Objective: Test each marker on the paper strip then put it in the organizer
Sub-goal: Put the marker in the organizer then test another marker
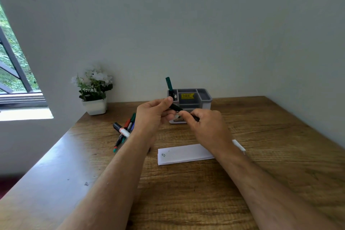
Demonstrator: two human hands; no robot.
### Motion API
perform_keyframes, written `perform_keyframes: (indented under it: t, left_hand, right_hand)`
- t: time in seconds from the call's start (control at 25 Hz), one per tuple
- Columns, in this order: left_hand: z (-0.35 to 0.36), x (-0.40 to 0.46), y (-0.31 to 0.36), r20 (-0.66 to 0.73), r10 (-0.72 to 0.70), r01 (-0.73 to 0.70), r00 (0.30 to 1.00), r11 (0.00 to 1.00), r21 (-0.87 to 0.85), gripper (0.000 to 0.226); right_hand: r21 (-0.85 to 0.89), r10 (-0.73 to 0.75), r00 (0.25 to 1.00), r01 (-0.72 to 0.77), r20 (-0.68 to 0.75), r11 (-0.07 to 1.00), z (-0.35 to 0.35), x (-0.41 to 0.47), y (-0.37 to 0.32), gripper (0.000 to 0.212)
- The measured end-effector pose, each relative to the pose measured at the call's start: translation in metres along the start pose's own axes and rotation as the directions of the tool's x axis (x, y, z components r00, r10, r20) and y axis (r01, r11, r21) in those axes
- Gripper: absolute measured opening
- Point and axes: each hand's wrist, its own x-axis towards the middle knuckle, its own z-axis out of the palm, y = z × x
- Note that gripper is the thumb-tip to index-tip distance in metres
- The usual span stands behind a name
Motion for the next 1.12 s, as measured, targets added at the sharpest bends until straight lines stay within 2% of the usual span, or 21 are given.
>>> perform_keyframes:
  t: [0.08, 0.2, 0.32, 0.44, 0.56, 0.68, 0.72, 0.76, 0.8, 0.88, 0.92, 0.96, 1.04, 1.12]
  left_hand:
    - [-0.001, -0.001, 0.004, -0.011, -0.002, 0.002, 1.000, 0.998, -0.062, 0.025]
    - [-0.003, -0.001, 0.009, -0.016, -0.032, 0.028, 0.999, 0.977, -0.209, 0.022]
    - [-0.005, -0.001, 0.013, 0.018, -0.068, 0.071, 0.997, 0.944, -0.323, 0.014]
    - [-0.005, -0.002, 0.014, 0.091, -0.069, 0.098, 0.993, 0.926, -0.366, 0.015]
    - [-0.010, -0.003, 0.017, 0.166, -0.055, 0.096, 0.985, 0.963, -0.253, 0.028]
    - [-0.022, -0.004, 0.023, 0.196, -0.023, -0.003, 0.980, 0.992, 0.129, 0.032]
    - [-0.025, -0.004, 0.025, 0.199, -0.009, -0.056, 0.980, 0.947, 0.317, 0.036]
    - [-0.028, -0.006, 0.025, 0.209, 0.001, -0.114, 0.978, 0.840, 0.531, 0.040]
    - [-0.028, -0.007, 0.025, 0.234, -0.007, -0.168, 0.972, 0.677, 0.716, 0.040]
    - [-0.026, -0.006, 0.023, 0.310, -0.148, -0.240, 0.939, 0.362, 0.901, 0.031]
    - [-0.025, -0.004, 0.021, 0.315, -0.248, -0.241, 0.916, 0.287, 0.927, 0.020]
    - [-0.023, -0.004, 0.021, 0.303, -0.337, -0.223, 0.891, 0.254, 0.941, 0.011]
    - [-0.023, -0.003, 0.019, 0.277, -0.437, -0.214, 0.856, 0.188, 0.959, 0.022]
    - [-0.023, -0.001, 0.019, 0.264, -0.435, -0.228, 0.861, 0.133, 0.965, 0.028]
  right_hand:
    - [0.053, 0.038, 0.999, -0.037, -0.009, 0.998, 0.001, -0.002, 0.003, 0.045]
    - [0.260, 0.114, 0.993, -0.100, -0.041, 0.960, 0.000, -0.003, 0.005, 0.036]
    - [0.473, 0.147, 0.988, -0.112, -0.038, 0.874, -0.001, -0.004, 0.003, 0.029]
    - [0.605, 0.163, 0.987, -0.125, -0.007, 0.786, -0.002, -0.005, 0.001, 0.027]
    - [0.660, 0.179, 0.983, -0.155, 0.032, 0.735, -0.008, -0.005, -0.002, 0.024]
    - [0.672, 0.178, 0.977, -0.211, 0.119, 0.710, -0.006, -0.011, -0.007, 0.025]
    - [0.650, 0.170, 0.973, -0.231, 0.156, 0.724, -0.003, -0.013, -0.008, 0.020]
    - [0.626, 0.167, 0.968, -0.250, 0.188, 0.739, 0.001, -0.014, -0.008, 0.017]
    - [0.605, 0.169, 0.963, -0.262, 0.208, 0.752, 0.004, -0.015, -0.008, 0.016]
    - [0.582, 0.186, 0.958, -0.281, 0.219, 0.763, 0.008, -0.014, -0.006, 0.017]
    - [0.575, 0.201, 0.956, -0.289, 0.213, 0.766, 0.009, -0.012, -0.006, 0.017]
    - [0.566, 0.218, 0.953, -0.299, 0.208, 0.768, 0.009, -0.011, -0.005, 0.018]
    - [0.605, 0.251, 0.944, -0.329, 0.213, 0.725, 0.008, -0.009, -0.004, 0.022]
    - [0.681, 0.244, 0.940, -0.341, 0.239, 0.648, 0.006, -0.009, -0.005, 0.025]
